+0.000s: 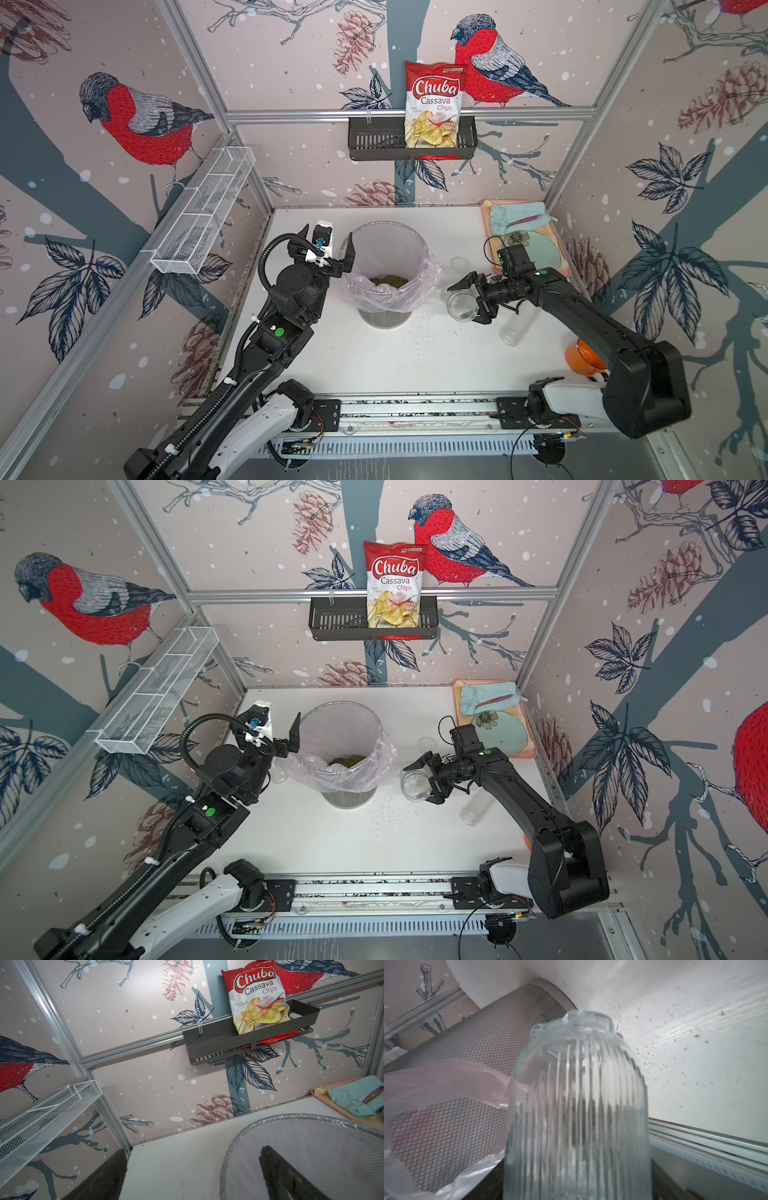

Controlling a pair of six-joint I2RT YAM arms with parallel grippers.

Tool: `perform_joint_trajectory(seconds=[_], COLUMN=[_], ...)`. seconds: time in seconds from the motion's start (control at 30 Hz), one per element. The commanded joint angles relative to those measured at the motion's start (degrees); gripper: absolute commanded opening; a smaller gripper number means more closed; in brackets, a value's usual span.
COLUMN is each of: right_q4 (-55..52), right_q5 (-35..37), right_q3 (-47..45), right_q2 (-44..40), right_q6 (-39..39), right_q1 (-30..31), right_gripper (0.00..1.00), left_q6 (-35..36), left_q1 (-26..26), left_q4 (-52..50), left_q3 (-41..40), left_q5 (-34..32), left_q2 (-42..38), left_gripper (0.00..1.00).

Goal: Empty moldy mung beans from jars
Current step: Place the jar at the center of the board.

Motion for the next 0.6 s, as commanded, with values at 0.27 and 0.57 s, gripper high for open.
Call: perform_joint_trajectory(seconds=[0.27,0.57], right_q4=[-11.5,-21.3], right_q5=[-4.2,-3.6], right_q3=[0.1,-0.9], right_q2=[6.2,8.3], right_q6=[-12.0,-20.0], right_q1=[2.7,5.2], right_gripper=[0.28,0.27], left_q6=[0.9,0.5], left_q1=[0.1,0.1], left_q4=[2.4,1.8], left_q3=[-0.7,-0.5], left_q5=[-0.1,0.5], left_q2=[0.0,-0.3], left_gripper=[0.97,0.97])
